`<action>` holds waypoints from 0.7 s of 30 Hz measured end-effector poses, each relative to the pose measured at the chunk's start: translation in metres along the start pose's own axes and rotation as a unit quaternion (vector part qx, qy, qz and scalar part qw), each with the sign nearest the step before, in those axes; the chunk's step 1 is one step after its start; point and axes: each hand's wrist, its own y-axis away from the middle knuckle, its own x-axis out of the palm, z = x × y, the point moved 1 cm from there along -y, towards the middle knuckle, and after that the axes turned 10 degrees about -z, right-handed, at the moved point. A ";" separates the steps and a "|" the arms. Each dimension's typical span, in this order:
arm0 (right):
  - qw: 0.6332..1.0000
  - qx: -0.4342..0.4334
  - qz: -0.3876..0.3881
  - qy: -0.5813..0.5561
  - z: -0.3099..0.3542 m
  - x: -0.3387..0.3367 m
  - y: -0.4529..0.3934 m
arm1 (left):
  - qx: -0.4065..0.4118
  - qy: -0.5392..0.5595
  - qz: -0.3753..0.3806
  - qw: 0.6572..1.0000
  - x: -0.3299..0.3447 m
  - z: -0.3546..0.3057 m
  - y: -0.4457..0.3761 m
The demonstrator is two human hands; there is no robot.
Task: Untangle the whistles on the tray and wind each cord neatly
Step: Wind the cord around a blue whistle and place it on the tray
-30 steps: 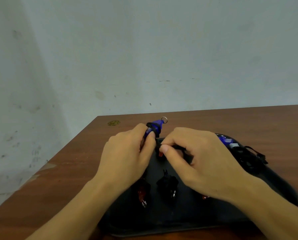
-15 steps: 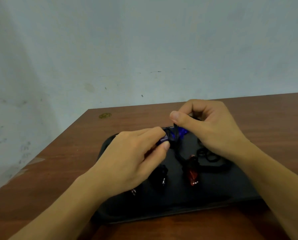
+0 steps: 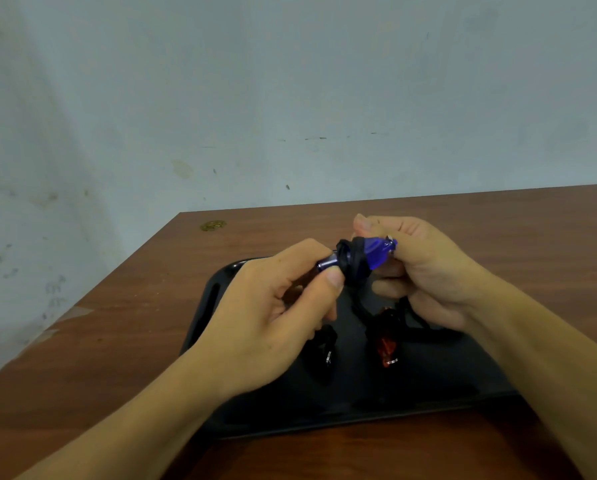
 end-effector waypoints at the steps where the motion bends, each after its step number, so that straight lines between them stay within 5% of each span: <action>1: 1.000 0.007 0.002 -0.007 -0.001 0.001 0.001 | -0.011 0.010 -0.003 1.000 0.000 0.001 0.000; 5: 0.998 0.022 0.033 -0.055 -0.008 0.003 -0.001 | -0.049 0.034 -0.029 0.998 0.000 0.008 -0.001; 11: 1.000 -0.010 0.015 0.015 -0.009 0.009 0.003 | -0.078 0.024 -0.079 0.994 -0.003 0.017 -0.006; 21: 0.911 -0.293 -0.024 0.289 -0.008 0.008 0.008 | -0.084 -0.055 -0.115 0.988 -0.007 0.022 -0.010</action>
